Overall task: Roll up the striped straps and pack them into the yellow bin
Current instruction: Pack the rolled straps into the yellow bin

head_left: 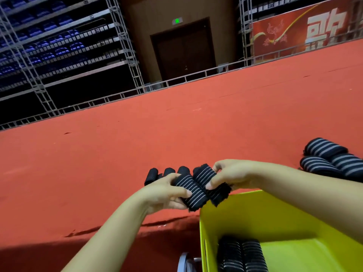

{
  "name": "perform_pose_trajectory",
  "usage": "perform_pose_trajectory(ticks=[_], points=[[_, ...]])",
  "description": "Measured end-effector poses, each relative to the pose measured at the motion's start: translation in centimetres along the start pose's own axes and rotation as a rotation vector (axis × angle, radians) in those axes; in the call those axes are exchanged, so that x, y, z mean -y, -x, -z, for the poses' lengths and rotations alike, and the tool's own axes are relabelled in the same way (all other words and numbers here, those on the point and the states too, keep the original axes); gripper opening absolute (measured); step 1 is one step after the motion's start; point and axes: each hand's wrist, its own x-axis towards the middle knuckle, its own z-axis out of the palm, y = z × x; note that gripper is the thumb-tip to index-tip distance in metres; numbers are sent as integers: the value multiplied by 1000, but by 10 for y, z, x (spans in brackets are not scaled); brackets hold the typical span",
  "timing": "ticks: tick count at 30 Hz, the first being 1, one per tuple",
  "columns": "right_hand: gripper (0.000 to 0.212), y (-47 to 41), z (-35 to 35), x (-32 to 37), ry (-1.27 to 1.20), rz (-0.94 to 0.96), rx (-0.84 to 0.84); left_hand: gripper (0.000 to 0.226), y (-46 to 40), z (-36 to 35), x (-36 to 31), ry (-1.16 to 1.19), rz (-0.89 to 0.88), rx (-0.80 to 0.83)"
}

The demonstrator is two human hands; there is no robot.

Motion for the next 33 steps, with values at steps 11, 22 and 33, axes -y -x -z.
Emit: perform_pose_trajectory(ticks=[11, 22, 33], points=[[27, 114, 22, -78, -85, -77, -121, 21, 7, -91, -22, -298, 53, 260], [43, 151, 46, -124, -275, -93, -244, 45, -38, -184, 44, -1278, 397, 624], [31, 145, 50, -141, -336, -116, -168, 69, -57, -185, 76, -1633, 405, 614]])
